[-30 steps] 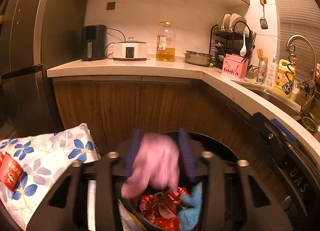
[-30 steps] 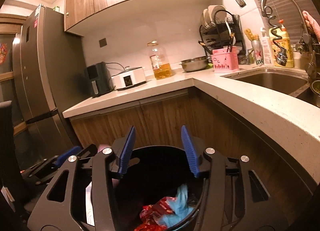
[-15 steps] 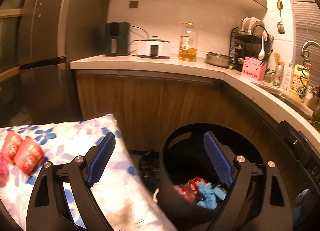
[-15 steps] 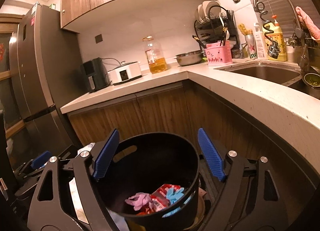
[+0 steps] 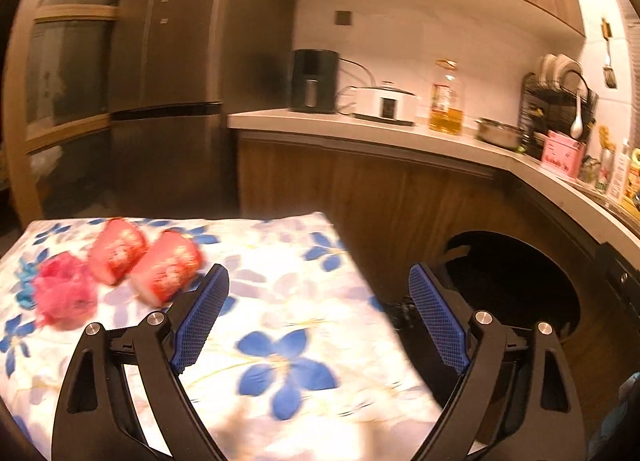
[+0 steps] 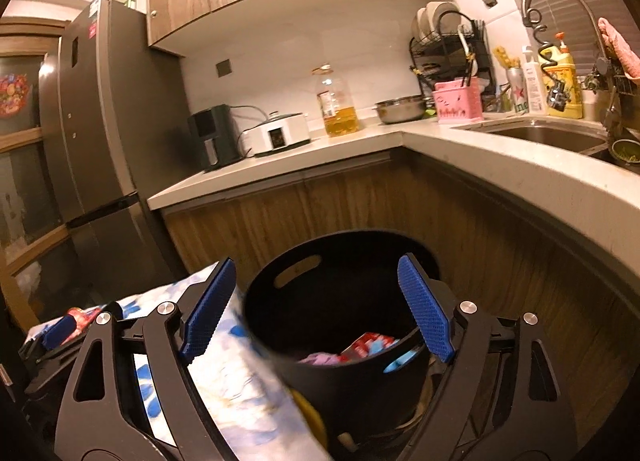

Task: Collect trash
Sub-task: 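Move both open tools back over the table, then grasp the pink plastic bag with the left tool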

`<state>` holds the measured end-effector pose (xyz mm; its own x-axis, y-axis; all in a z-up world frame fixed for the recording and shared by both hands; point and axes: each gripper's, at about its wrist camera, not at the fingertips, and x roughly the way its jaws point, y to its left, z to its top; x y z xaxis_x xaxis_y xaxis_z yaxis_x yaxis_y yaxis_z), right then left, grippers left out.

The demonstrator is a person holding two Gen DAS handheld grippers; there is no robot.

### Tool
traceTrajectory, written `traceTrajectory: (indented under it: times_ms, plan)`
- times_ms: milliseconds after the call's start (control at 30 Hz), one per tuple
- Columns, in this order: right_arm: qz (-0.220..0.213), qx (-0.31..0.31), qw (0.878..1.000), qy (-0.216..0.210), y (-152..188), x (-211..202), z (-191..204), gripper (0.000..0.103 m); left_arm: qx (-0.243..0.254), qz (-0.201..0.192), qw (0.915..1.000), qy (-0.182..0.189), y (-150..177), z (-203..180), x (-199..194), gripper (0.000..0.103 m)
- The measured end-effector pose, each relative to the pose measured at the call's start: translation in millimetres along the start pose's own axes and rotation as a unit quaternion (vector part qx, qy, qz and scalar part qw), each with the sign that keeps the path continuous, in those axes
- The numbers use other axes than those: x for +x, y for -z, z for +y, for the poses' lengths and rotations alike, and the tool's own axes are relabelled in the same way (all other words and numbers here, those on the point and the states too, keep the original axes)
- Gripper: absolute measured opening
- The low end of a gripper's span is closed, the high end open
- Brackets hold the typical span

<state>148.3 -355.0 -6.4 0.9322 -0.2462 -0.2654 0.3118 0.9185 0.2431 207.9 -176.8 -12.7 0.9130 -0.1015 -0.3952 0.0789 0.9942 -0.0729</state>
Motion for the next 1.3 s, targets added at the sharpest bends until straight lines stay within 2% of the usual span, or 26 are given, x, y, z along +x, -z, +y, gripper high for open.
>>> traceTrajectory:
  times_ms: [167,433,867,1033,1300]
  plan:
    - [0.005,-0.003,1.0,-0.016,11.9,-8.3,26.9,0.082,-0.003,-0.005,0.9993,-0.038,7.5,38.0,-14.3,0.088]
    - [0.015,-0.019,0.998,-0.053,35.0,-17.1,85.3,0.082,-0.029,0.004,0.9966,-0.077,17.6,99.7,-28.8,0.088]
    - [0.048,-0.051,0.991,-0.112,69.1,-10.0,172.8,0.082,-0.072,0.009,0.9832,-0.168,25.2,206.1,-31.7,0.088]
    - [0.058,-0.067,0.987,-0.13,80.9,-2.7,203.5,0.082,-0.079,0.017,0.9805,-0.179,23.6,230.3,-17.9,0.088]
    - [0.073,-0.073,0.985,-0.141,90.9,24.0,242.3,0.082,-0.083,0.041,0.9796,-0.178,22.4,258.8,16.9,0.088]
